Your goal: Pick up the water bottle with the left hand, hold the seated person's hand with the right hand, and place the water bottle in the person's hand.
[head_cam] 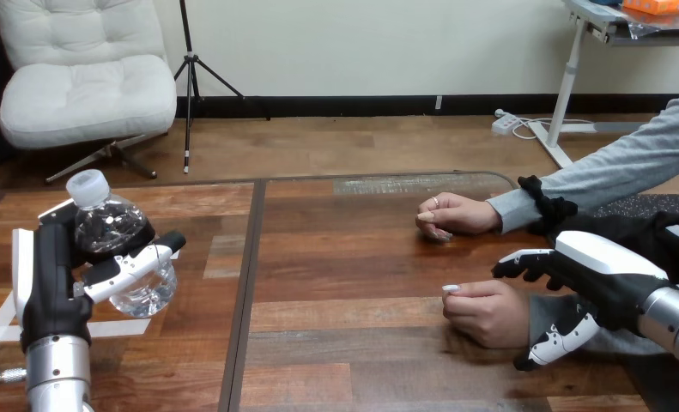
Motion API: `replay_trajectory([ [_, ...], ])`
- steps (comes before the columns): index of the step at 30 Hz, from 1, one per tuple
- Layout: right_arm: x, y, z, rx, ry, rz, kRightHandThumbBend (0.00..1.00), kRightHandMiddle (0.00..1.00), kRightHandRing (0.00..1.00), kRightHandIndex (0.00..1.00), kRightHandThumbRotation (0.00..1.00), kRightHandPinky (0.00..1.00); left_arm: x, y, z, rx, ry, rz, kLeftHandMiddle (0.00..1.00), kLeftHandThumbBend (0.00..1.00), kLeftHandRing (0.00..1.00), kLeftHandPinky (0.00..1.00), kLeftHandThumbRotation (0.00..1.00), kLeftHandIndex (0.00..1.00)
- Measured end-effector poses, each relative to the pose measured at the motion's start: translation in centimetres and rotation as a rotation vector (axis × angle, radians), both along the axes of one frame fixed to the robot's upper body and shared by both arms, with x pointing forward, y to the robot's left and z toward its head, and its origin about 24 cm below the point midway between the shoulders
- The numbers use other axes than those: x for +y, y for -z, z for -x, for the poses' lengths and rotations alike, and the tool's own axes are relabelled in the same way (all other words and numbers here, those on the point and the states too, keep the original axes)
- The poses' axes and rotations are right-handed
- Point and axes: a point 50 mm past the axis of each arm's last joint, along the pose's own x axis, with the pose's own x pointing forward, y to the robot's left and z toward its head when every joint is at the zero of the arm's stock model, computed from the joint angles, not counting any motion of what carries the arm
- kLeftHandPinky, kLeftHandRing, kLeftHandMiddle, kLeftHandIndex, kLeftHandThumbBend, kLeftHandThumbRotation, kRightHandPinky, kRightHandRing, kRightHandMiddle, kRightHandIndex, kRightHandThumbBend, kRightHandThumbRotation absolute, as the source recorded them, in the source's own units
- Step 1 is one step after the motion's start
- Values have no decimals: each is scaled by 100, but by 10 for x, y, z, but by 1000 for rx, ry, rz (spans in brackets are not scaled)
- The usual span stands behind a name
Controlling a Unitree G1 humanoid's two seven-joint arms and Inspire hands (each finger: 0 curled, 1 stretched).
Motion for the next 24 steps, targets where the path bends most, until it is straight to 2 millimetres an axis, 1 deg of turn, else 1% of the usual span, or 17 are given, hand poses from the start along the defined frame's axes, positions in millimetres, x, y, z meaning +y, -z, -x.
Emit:
replay_trajectory([
  [8, 0, 2, -1, 11, -2, 11, 100, 84, 83, 82, 19, 74, 1, 1, 2, 3, -4, -1, 36, 74, 32, 27, 0, 37],
  [24, -2, 6, -1, 33, 12, 18, 100, 84, 82, 82, 25, 72, 2, 3, 4, 9, -8, 0, 36, 73, 31, 27, 0, 37],
])
